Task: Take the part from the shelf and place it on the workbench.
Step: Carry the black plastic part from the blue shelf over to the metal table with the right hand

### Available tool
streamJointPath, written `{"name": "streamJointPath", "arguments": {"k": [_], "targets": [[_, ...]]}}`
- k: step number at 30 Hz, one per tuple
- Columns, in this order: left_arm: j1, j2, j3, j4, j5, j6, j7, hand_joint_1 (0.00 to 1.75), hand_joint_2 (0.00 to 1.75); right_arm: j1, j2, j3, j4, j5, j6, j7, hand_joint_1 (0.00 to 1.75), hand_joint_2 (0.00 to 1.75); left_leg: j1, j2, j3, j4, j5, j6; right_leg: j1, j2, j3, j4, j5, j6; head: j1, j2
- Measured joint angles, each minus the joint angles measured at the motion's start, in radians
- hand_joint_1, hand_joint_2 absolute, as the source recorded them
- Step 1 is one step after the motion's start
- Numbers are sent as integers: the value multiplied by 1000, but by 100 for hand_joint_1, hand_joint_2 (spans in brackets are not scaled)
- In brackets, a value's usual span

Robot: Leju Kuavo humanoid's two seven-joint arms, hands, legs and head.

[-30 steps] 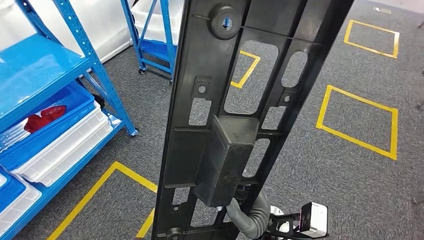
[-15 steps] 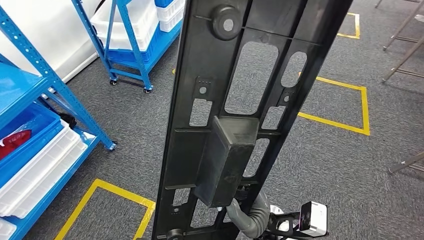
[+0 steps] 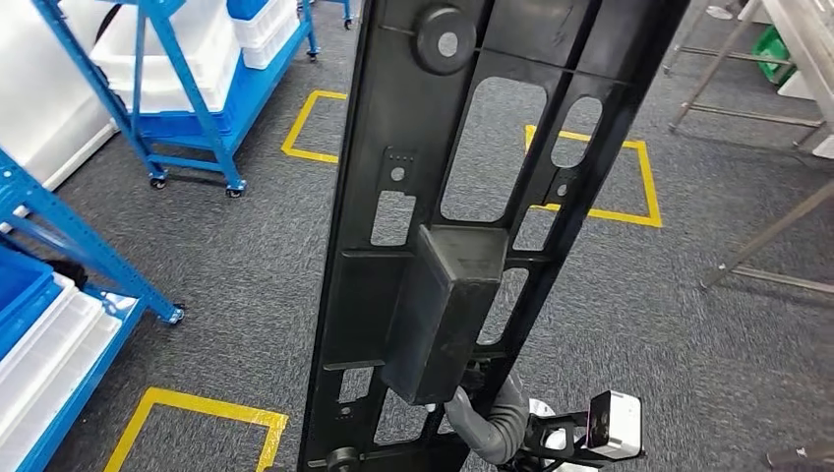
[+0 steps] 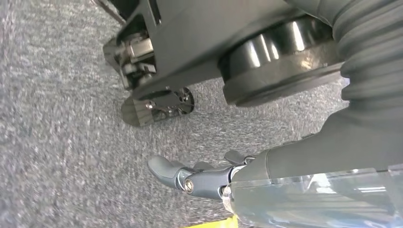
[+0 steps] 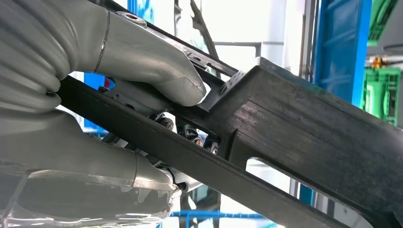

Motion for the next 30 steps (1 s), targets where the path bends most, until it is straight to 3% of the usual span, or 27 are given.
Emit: {"name": "streamJointPath", "arguments": {"k": [2, 3, 4, 6, 8, 10, 12, 13, 14, 15, 17, 19, 21, 23, 25, 27, 28, 29, 30], "targets": [[-1, -1, 0, 0, -2, 0, 0, 0, 175, -2, 0, 0, 1, -2, -4, -1, 175, 175, -4, 16, 6, 0, -5, -7, 12, -38, 65, -124, 38, -15, 0, 0], [-1, -1, 0, 0, -3, 0, 0, 0, 175, -3, 0, 1, 1, -3, -5, -1, 175, 175, -5, 24, 8, 0, -8, -11, 18, -49, 79, -153, 42, -21, 0, 0], [-1, -1, 0, 0, -5, -1, 1, 0, 175, -4, 0, 1, 1, -3, -6, -2, 175, 175, -6, 33, 10, -2, -9, -16, 23, -49, 80, -160, 39, -26, 0, 0], [-4, -1, 0, 0, -6, -1, 2, 0, 175, -3, 0, 1, 0, -3, -7, -1, 175, 175, -4, 41, 16, -3, -13, -26, 21, -26, 82, -170, 45, -34, 0, 0], [-7, -2, 0, 0, -6, -1, 2, 0, 175, -6, 1, 1, -1, -4, -10, 0, 175, 175, -2, 3, 3, 40, -45, -34, 13, -5, 91, -184, 52, -43, 0, 0], [-4, -1, 0, 0, -6, -2, 4, 0, 175, -9, 3, 2, -1, -5, -12, 3, 175, 175, 0, -44, -53, 161, -107, -38, 9, 16, 96, -188, 55, -49, 0, 0], [1, 0, 0, 0, -6, -2, 6, 0, 175, -9, 4, 2, -1, -6, -10, 8, 175, 175, 0, -55, -111, 272, -141, -41, 10, 43, 96, -187, 54, -50, 0, 0], [3, 1, 0, 0, -6, -2, 6, 0, 175, -8, 4, 2, -1, -6, -9, 10, 175, 175, 1, -56, -120, 280, -130, -42, 9, 57, 97, -186, 54, -50, 0, 0], [3, 1, 0, 0, -7, -1, 6, 0, 175, -8, 4, 2, -1, -6, -8, 12, 175, 175, 2, -58, -110, 247, -99, -42, 8, 72, 98, -184, 53, -48, 0, 0], [2, 2, 0, 0, -8, -2, 7, 0, 175, -8, 4, 2, -1, -6, -8, 13, 175, 175, 5, -68, -83, 181, -55, -42, 7, 86, 100, -181, 51, -45, 0, 0], [2, 2, 0, 0, -10, -2, 7, 0, 175, -8, 4, 1, -1, -6, -7, 13, 175, 175, 11, -110, -29, 53, -1, -41, 7, 111, 97, -171, 45, -36, 0, 0], [2, 2, 0, 0, -14, -4, 7, 0, 175, -5, 4, 1, -2, -6, -8, 12, 175, 175, 11, -133, -11, 10, 4, -34, 5, 131, 88, -164, 44, -24, 0, 0], [0, 1, -1, 0, -17, -6, 9, 0, 175, 3, 4, 0, -4, -5, -12, 12, 175, 175, 10, -115, -9, 5, 8, -20, 1, 142, 81, -164, 46, -11, 0, 0], [-4, 0, -1, 0, -19, -9, 10, 0, 175, 11, 4, -1, -10, -4, -16, 12, 175, 175, 10, -93, -6, -4, 13, -6, 3, 102, 64, -131, 25, -2, 0, 0], [-3, 0, -2, 0, -20, -12, 10, 0, 175, 14, 4, -2, -14, -2, -17, 12, 175, 175, 7, -67, -5, -7, 13, 2, 4, 42, 8, -18, -34, 4, 0, 0], [0, 0, -2, 0, -21, -14, 11, 0, 175, 18, 4, -3, -14, -2, -17, 12, 175, 175, 2, -38, -5, -7, 10, 5, 1, 22, -55, 104, -79, 9, 0, 0], [1, 0, -2, 0, -21, -15, 12, 0, 175, 21, 4, -5, -14, -1, -17, 13, 175, 175, 0, -24, -4, -7, 8, 6, 0, 19, -65, 121, -75, 9, 0, 0], [1, 0, -2, 0, -23, -15, 12, 0, 175, 24, 4, -6, -14, 0, -18, 13, 175, 175, -1, -12, -2, -7, 6, 6, 0, 16, -53, 95, -53, 7, 0, 0], [1, 0, -2, 0, -24, -16, 13, 0, 175, 25, 4, -7, -14, 2, -18, 13, 175, 175, -3, -1, 1, -7, 4, 5, 1, 8, -20, 34, -19, 3, 0, 0]]}}
